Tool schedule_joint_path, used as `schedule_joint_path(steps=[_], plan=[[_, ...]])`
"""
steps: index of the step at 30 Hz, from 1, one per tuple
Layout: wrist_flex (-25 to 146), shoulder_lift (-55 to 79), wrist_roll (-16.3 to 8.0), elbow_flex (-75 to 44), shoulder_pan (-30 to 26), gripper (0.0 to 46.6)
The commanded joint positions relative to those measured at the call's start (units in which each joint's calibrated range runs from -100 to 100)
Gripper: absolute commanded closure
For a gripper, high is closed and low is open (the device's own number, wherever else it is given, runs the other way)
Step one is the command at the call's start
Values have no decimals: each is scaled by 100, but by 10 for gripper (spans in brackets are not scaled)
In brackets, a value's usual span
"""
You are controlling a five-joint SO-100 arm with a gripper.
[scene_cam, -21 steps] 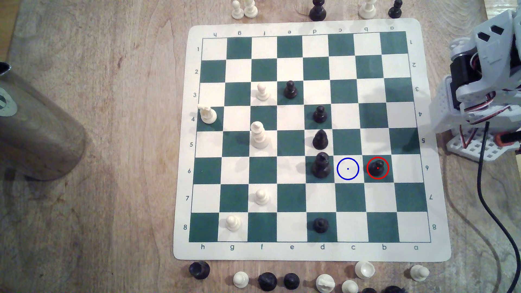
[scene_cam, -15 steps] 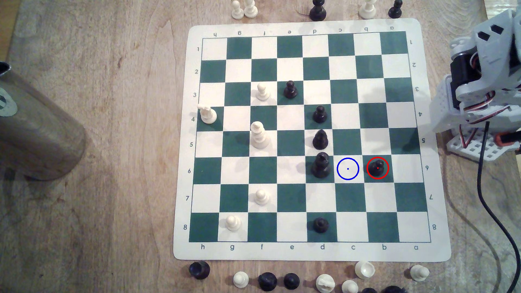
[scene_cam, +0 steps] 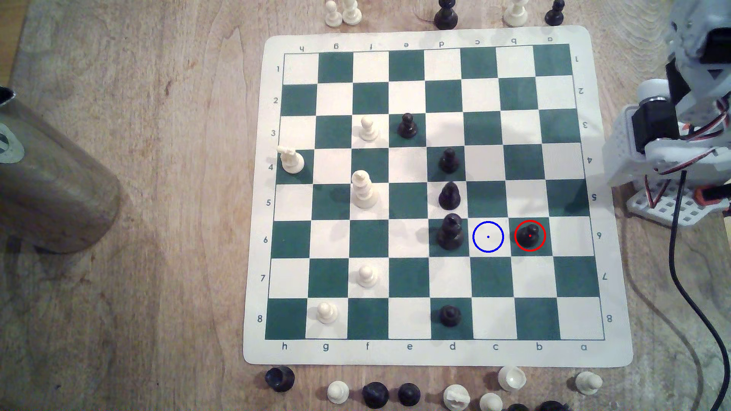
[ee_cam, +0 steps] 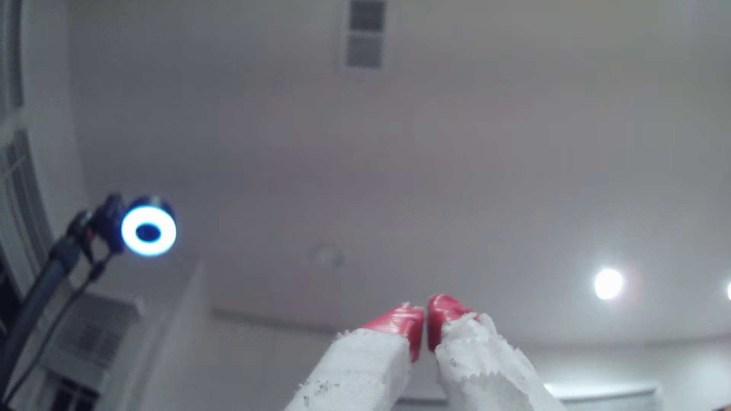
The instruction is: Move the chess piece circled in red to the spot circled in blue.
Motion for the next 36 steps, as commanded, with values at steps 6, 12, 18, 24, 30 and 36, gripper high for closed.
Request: schedule_joint_path(steps=[6, 12, 18, 24, 30, 36], plan=[[6079, -36, -34, -2092, 149, 464], [8388, -20, -454, -2899, 415, 426], [10624, 575, -347, -4050, -195, 376], [12704, 1271, -430, -4485, -1204, 317], [13171, 1492, -596, -3805, -1893, 304], [12745, 1644, -816, -3080, -2041, 311]])
